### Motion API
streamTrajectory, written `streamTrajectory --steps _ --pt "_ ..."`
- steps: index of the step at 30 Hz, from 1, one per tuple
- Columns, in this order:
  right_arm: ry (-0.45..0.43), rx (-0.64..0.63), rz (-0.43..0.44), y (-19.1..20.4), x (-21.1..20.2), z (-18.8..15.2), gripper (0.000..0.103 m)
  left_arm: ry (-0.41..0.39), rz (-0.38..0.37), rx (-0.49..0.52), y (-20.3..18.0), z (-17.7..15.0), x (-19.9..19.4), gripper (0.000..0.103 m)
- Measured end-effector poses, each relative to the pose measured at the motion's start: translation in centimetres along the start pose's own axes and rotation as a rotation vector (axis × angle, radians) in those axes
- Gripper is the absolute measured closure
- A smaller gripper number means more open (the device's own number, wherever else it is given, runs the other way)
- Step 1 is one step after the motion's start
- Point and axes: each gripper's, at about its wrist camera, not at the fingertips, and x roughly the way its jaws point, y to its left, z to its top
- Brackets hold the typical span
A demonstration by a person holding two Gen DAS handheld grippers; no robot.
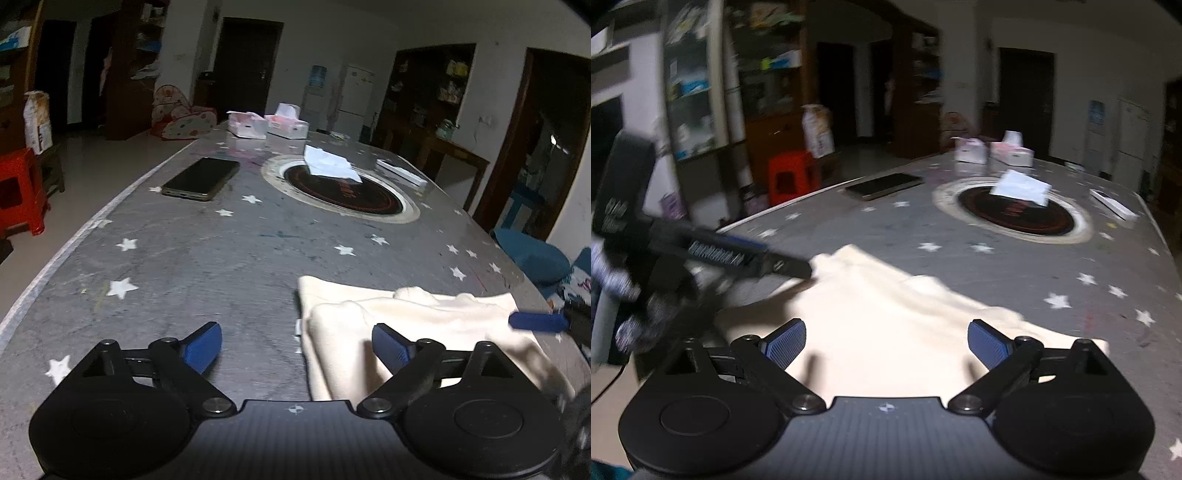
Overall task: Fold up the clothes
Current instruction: 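Grasp the sweatshirt edge with the left gripper while the right gripper grasps beside it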
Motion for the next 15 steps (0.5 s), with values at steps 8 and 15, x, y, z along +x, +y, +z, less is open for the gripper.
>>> streamTrajectory --steps 8,15 --pt "0.026 -0.238 0.081 6.5 0.8 0.3 0.021 0.025 0.028 -0.097 2.0 0.2 -0.3 0.010" --pt "0.054 -0.412 0.106 10.5 2.2 0.2 0.055 0.052 -0.015 -0.186 3.1 0.1 -0.2 0.011"
